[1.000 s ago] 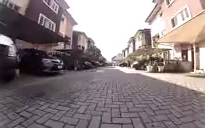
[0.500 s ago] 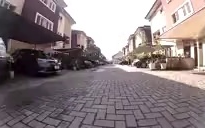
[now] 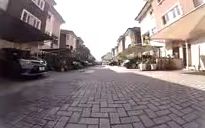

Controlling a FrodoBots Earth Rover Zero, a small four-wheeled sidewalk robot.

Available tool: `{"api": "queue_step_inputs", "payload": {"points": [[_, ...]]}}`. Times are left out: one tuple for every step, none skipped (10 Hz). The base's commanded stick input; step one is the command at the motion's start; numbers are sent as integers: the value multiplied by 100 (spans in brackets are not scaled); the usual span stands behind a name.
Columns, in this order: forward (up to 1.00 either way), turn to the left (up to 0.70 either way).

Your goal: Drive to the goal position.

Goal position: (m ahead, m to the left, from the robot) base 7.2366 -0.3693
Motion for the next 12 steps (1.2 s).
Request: {"api": "queue_step_inputs", "payload": {"points": [[69,-35],[69,2],[69,3],[69,3],[69,3],[69,3],[69,3],[69,3],[69,3],[69,3],[69,3],[69,3]]}}
